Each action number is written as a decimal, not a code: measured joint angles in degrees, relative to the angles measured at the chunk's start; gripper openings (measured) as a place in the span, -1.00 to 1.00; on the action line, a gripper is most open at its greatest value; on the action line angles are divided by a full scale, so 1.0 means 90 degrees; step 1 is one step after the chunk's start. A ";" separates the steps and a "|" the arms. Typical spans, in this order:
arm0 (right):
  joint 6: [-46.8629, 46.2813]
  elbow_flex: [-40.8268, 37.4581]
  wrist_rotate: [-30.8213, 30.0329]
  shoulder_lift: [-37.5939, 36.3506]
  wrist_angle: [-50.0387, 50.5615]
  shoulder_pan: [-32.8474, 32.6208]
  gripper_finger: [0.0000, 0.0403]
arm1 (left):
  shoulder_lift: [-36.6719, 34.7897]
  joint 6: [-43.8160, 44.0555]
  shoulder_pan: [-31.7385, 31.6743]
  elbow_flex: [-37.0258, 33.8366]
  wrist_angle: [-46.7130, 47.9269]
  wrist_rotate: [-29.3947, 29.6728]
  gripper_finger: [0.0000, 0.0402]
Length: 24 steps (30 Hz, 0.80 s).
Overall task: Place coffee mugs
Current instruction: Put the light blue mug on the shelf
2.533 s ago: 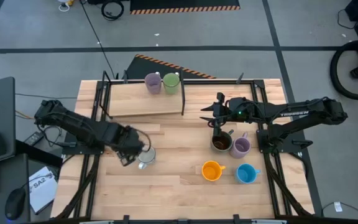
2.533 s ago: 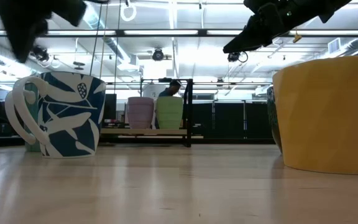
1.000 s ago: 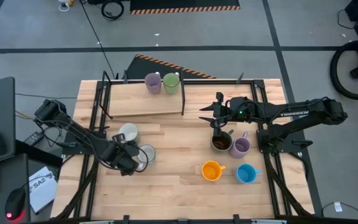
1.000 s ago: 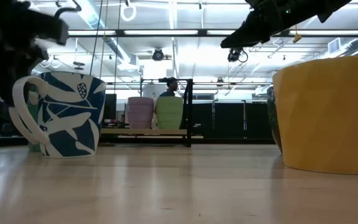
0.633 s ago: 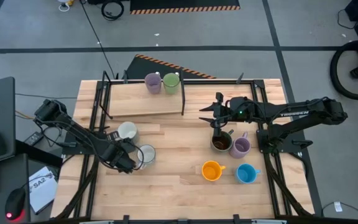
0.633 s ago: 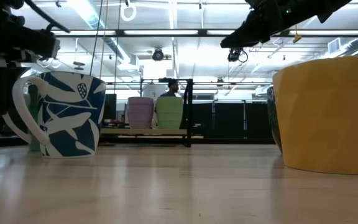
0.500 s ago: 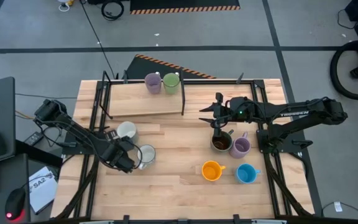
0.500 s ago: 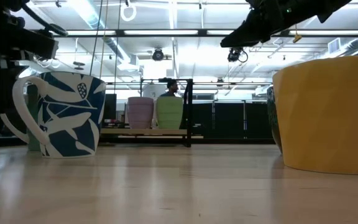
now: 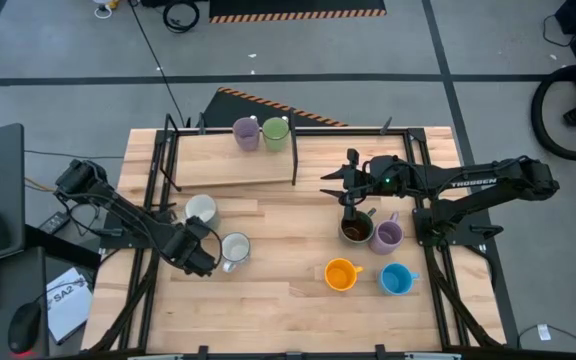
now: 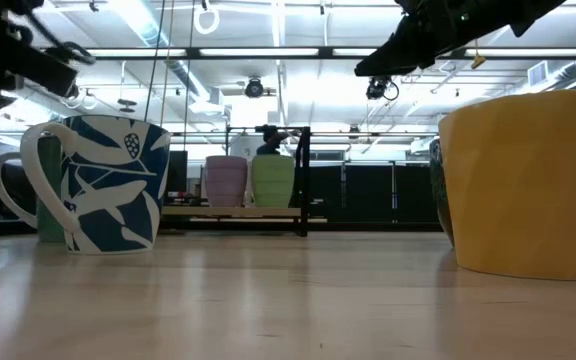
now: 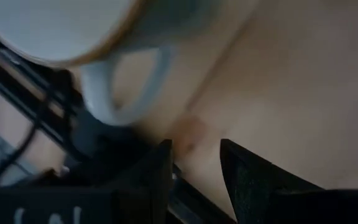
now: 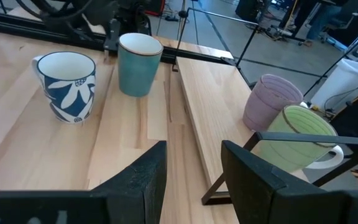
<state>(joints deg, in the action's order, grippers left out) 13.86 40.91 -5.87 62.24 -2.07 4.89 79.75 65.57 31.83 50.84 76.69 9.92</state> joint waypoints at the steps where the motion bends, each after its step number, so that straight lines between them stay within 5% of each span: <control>1: -0.0001 0.0001 0.0000 0.0000 0.0000 0.0000 -0.22 | 0.0000 0.0010 -0.0033 0.0126 -0.0002 -0.0103 -0.30; 6: -0.0011 0.0000 -0.0001 0.0000 0.0000 0.0000 -0.22 | -0.0100 0.0428 -0.0442 0.0849 0.0007 -0.0151 -0.30; 16: 0.0072 0.0000 0.0000 0.0000 -0.0007 0.0000 -0.22 | -0.0122 0.1455 -0.2076 0.1746 0.0195 0.0949 -0.30; 24: 0.0146 0.0000 0.0000 0.0000 0.0015 0.0000 -0.22 | -0.0109 0.0726 -0.2827 0.1752 -0.0375 0.1136 -0.26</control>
<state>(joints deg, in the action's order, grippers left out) 15.18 40.91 -5.87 62.24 -1.93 4.89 78.76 72.11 6.39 66.61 73.31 20.14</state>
